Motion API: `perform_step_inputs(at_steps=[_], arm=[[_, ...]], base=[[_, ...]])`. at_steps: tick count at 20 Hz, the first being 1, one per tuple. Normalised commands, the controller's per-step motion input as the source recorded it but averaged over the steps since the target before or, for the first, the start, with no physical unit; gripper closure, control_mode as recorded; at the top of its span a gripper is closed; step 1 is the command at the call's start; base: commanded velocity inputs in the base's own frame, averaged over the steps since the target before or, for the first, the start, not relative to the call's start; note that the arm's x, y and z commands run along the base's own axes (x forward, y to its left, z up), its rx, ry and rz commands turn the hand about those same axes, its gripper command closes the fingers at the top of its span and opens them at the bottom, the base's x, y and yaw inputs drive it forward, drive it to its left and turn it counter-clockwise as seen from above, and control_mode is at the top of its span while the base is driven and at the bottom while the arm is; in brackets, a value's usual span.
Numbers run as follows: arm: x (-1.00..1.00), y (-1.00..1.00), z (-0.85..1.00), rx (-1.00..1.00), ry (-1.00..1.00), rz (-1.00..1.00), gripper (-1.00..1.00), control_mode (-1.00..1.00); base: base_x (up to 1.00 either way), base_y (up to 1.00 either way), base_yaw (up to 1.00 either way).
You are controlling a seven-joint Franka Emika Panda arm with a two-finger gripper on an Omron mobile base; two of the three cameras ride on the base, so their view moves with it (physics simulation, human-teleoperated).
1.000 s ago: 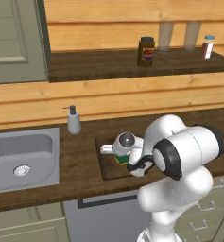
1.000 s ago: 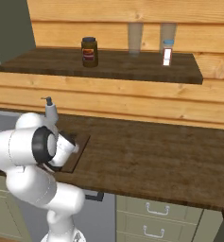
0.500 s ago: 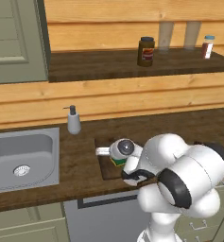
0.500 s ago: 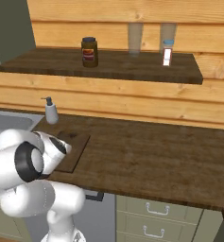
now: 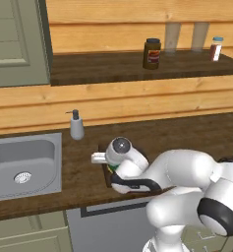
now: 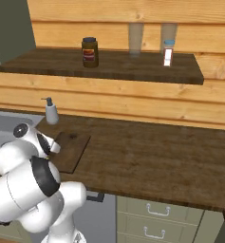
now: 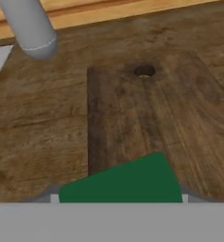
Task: Pick up the sponge from the counter and clean the cutting board by briefly scrubbing or pressing down on the cutting board. Once finished, release the sponge.
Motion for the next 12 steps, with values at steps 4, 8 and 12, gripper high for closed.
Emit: perform_step_inputs(at_steps=[4,8,12], arm=[[0.00,0.00,-0.28,0.00,0.22,0.00,1.00,-1.00],[-0.11,0.00,-0.48,0.00,0.13,0.00,1.00,-1.00],[-0.25,0.00,-0.52,0.00,0.04,0.00,1.00,-1.00]], base=[[0.00,0.00,0.00],[0.00,0.00,0.00],[0.00,0.00,0.00]])
